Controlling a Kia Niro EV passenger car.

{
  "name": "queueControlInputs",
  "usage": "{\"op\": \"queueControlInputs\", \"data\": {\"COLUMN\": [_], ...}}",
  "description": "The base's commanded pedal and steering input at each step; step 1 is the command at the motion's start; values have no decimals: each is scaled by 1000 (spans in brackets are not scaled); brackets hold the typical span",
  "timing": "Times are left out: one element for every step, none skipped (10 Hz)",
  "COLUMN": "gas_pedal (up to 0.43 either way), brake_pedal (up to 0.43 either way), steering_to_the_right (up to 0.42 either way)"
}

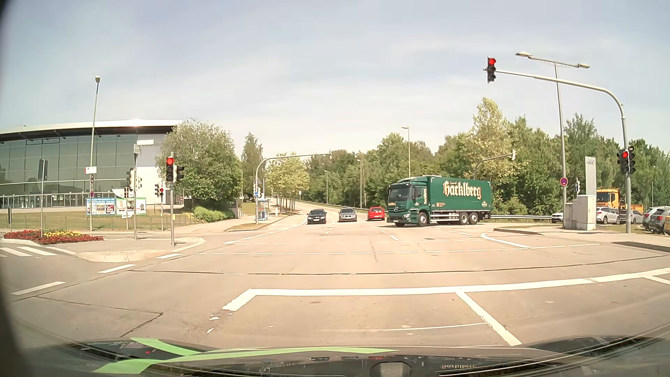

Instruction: Follow the waypoints while adhering to traffic rules and regulations

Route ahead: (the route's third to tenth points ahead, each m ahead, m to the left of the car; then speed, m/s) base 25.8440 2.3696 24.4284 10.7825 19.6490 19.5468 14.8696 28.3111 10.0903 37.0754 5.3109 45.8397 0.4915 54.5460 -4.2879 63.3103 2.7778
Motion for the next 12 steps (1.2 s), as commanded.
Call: {"op": "queueControlInputs", "data": {"gas_pedal": [0, 0, 0, 0, 0, 0, 0, 0, 0, 0, 0, 0], "brake_pedal": [238, 238, 238, 238, 244, 238, 244, 244, 238, 244, 244, 244], "steering_to_the_right": [15, 15, 14, 13, 13, 13, 12, 12, 12, 13, 12, 12]}}
